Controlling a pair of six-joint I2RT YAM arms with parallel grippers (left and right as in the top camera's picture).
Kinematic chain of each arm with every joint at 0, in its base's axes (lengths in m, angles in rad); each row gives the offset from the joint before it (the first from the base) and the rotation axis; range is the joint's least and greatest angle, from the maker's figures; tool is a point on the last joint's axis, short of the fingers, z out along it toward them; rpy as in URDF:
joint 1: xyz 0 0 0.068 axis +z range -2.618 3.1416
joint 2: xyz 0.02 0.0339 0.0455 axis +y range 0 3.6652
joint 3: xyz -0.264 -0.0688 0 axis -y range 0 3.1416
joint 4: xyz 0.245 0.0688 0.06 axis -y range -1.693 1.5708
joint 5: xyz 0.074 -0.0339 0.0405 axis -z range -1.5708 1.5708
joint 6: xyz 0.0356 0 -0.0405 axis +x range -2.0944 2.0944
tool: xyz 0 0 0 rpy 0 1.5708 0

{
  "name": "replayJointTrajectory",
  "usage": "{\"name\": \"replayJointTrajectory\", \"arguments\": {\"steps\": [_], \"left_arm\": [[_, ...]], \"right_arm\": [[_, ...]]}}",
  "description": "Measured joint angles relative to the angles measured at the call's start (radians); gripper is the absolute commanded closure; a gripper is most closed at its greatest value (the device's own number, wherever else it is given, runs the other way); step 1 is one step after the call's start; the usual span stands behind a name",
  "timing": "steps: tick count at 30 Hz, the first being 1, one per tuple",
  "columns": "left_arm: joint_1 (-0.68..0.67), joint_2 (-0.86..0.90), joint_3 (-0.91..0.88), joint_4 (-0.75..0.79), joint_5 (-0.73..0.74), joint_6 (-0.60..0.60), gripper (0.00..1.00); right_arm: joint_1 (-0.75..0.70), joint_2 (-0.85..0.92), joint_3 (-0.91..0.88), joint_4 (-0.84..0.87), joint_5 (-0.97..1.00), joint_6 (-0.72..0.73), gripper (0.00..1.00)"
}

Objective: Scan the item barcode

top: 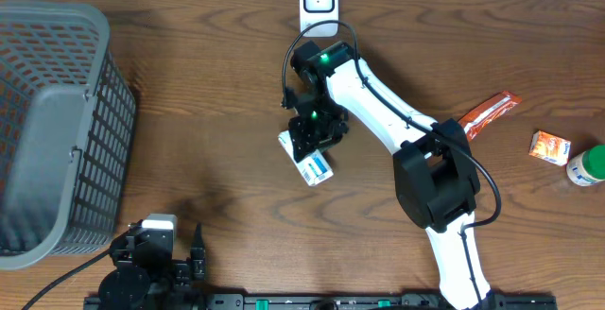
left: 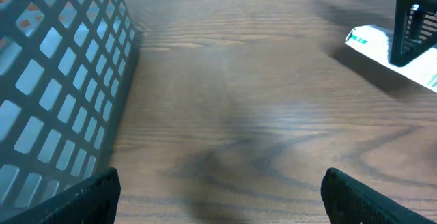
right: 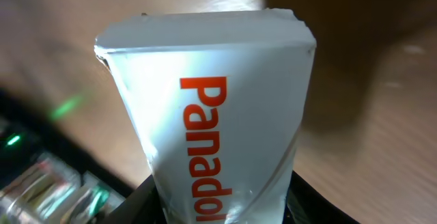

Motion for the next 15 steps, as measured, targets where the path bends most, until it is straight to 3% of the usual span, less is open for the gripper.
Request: {"name": "replayJointTrajectory", "arguments": {"steps": [15], "left_arm": [[0.000, 0.000, 0.000, 0.000, 0.000, 0.000, 0.07]], "right_arm": [[-0.090, 0.000, 0.002, -0.116, -0.472, -0.235, 0.58]]}}
